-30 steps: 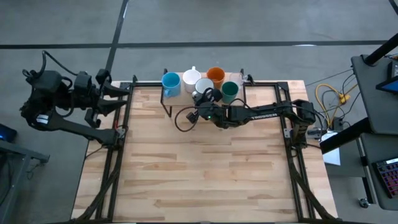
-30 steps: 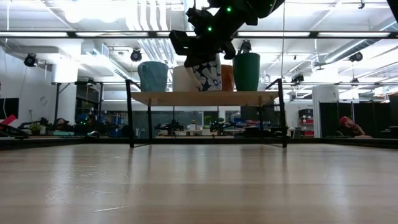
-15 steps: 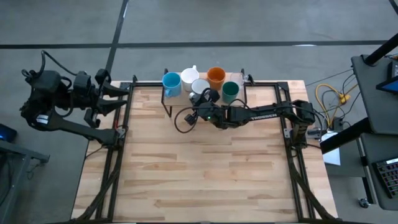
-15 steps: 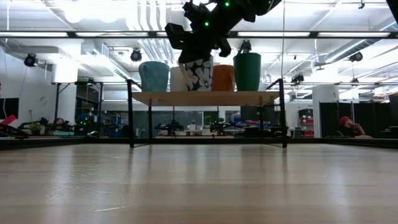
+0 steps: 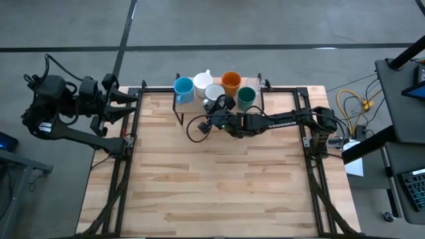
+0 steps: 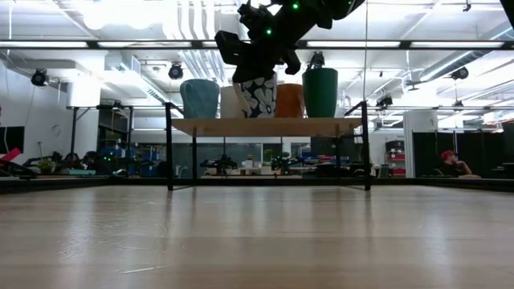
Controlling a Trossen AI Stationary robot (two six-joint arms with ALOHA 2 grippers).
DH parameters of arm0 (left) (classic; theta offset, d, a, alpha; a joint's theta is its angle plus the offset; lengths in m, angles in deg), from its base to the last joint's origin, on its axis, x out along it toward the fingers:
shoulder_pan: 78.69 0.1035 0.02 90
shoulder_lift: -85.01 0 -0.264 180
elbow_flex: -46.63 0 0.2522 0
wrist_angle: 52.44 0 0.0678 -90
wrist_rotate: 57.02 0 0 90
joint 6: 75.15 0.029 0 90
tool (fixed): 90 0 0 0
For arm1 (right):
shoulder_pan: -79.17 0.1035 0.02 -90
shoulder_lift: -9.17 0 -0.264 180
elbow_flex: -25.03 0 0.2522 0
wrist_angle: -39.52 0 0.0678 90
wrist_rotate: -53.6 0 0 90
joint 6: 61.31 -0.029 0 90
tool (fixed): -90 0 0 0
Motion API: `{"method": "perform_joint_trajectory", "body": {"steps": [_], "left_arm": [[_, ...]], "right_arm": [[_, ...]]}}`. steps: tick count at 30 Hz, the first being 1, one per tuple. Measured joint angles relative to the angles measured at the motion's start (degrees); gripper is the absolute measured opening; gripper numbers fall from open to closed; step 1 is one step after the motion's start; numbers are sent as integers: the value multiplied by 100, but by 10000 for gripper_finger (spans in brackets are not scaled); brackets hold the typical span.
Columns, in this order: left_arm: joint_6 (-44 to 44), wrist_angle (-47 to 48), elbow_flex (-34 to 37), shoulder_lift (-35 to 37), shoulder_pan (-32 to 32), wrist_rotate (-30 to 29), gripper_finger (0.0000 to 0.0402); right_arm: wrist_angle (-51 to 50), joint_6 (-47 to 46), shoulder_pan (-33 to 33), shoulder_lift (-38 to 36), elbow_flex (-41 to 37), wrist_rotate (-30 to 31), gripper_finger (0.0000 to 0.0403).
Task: Stack small to large cups/mugs on shelf
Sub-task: Put the white patterned mug on the shelf
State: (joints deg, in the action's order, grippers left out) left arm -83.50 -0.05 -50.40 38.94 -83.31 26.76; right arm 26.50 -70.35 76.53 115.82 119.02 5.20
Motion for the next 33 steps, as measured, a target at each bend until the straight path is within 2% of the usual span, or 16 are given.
{"method": "perform_joint_trajectory", "body": {"steps": [13, 26, 33], "left_arm": [[-26, 2, 0, 4, 0, 0, 141], [-28, 2, 0, 2, -1, 0, 141], [-28, 0, 0, -1, -2, 0, 141]], "right_arm": [[-74, 10, 12, 9, -17, -4, 49], [-346, 350, 162, -46, -15, 52, 48], [-636, 306, 151, -57, -15, 333, 48]]}}
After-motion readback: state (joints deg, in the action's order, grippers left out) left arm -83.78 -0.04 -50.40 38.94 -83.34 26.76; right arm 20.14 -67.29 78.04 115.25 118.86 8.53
